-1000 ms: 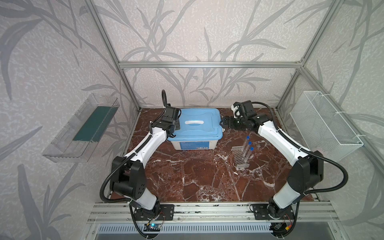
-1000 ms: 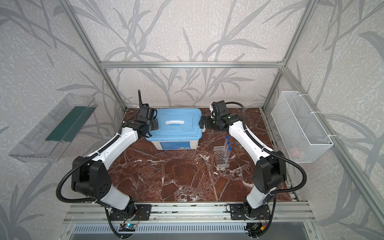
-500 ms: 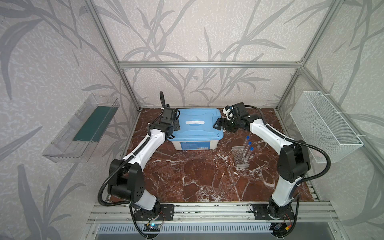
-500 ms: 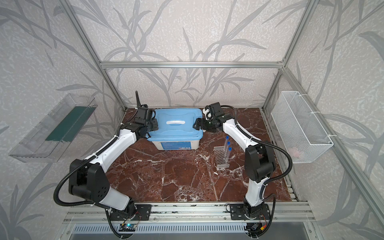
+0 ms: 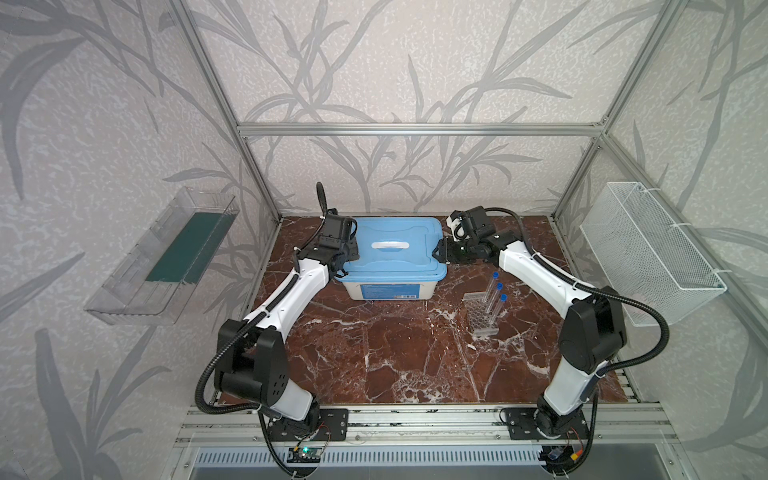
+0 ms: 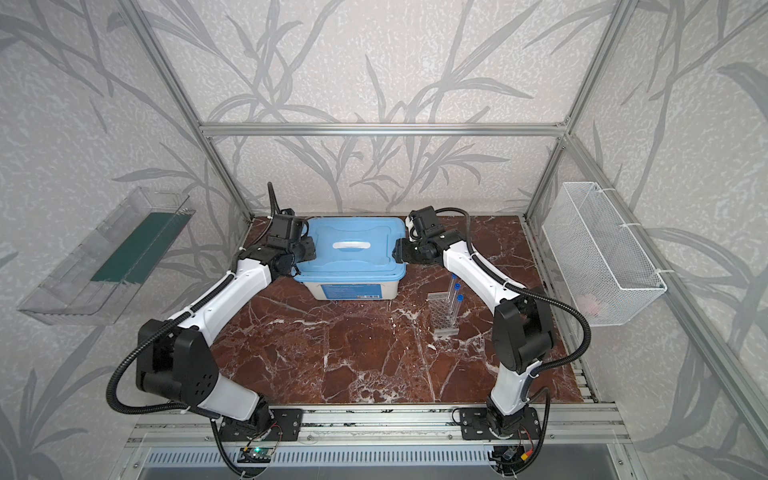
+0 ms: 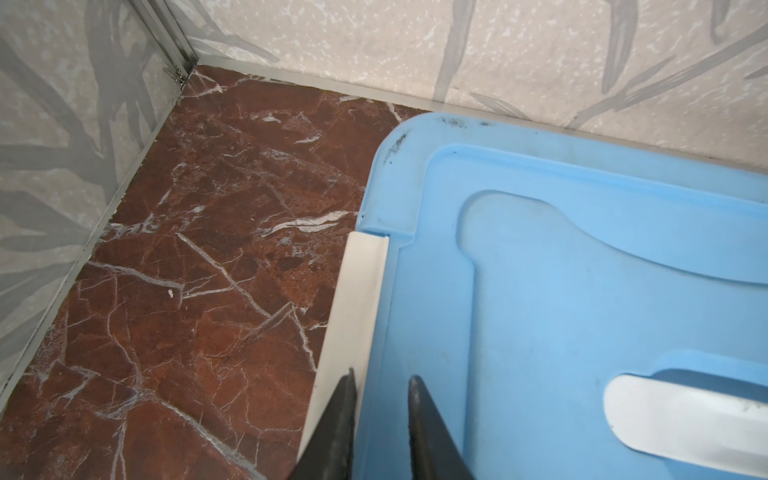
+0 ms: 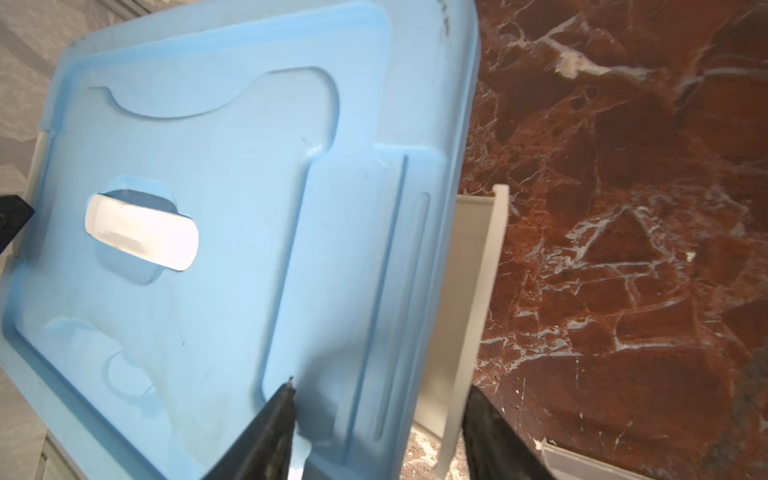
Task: Organize the chemistry lab equipment
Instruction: 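Press the blue lid down onto the tub rim with both grippers, then open both grippers and lift them off the blue lid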
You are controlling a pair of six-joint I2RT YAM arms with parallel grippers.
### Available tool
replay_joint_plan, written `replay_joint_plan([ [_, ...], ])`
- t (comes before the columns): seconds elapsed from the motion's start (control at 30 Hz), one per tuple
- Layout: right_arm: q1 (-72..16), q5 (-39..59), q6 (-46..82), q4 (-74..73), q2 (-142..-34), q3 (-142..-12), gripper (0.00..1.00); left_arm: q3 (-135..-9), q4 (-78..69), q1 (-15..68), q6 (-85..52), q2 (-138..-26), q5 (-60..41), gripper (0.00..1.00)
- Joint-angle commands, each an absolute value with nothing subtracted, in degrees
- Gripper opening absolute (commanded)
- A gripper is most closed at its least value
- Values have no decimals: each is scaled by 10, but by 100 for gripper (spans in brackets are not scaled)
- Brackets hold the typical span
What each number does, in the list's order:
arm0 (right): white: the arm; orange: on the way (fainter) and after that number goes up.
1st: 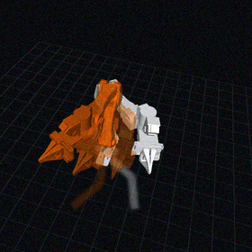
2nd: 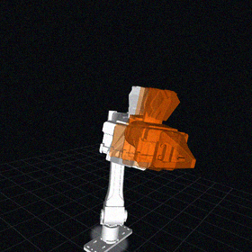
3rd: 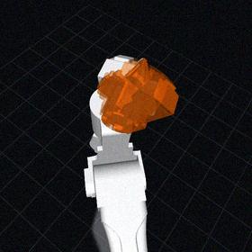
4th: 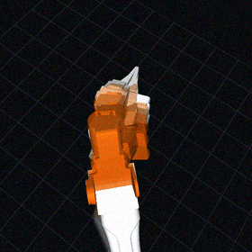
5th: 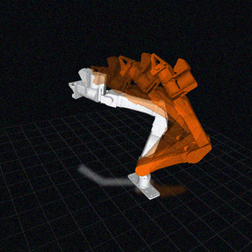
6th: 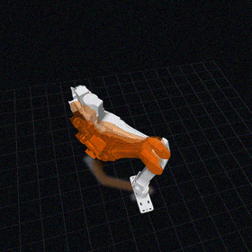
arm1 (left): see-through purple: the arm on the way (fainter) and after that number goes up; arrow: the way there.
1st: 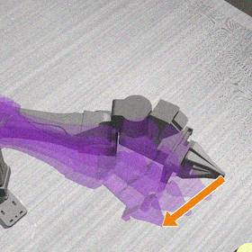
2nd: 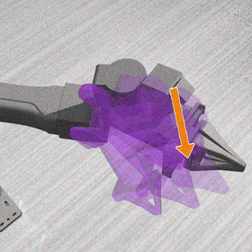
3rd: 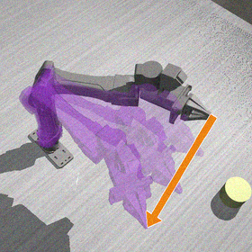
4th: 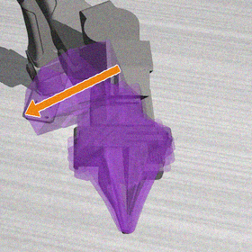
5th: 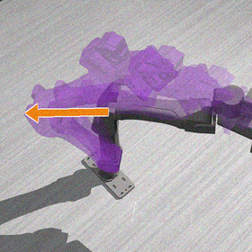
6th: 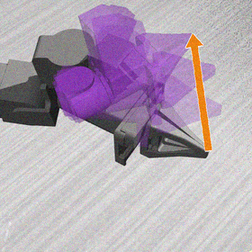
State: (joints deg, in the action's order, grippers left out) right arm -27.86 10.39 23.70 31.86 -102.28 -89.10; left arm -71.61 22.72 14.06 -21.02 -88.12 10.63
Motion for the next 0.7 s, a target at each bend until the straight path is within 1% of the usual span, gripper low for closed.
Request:
replay_joint_plan([
  [0.0, -320, 109, 216, 331, -1018, -925, 54, -689, 257, 157, -234, -896, 5, 24],
  [0.07, -331, 83, 210, 337, -1020, -932, 49, -688, 256, 158, -235, -896, 3, 24],
  [0.3, -353, 77, 211, 342, -1042, -956, 43, -683, 252, 158, -237, -895, 0, 24],
  [0.57, -370, 85, 217, 342, -1063, -981, 41, -684, 257, 156, -236, -890, 12, 24],
  [0.67, -370, 81, 213, 352, -1058, -997, 42, -693, 262, 150, -241, -882, 16, 28],
])
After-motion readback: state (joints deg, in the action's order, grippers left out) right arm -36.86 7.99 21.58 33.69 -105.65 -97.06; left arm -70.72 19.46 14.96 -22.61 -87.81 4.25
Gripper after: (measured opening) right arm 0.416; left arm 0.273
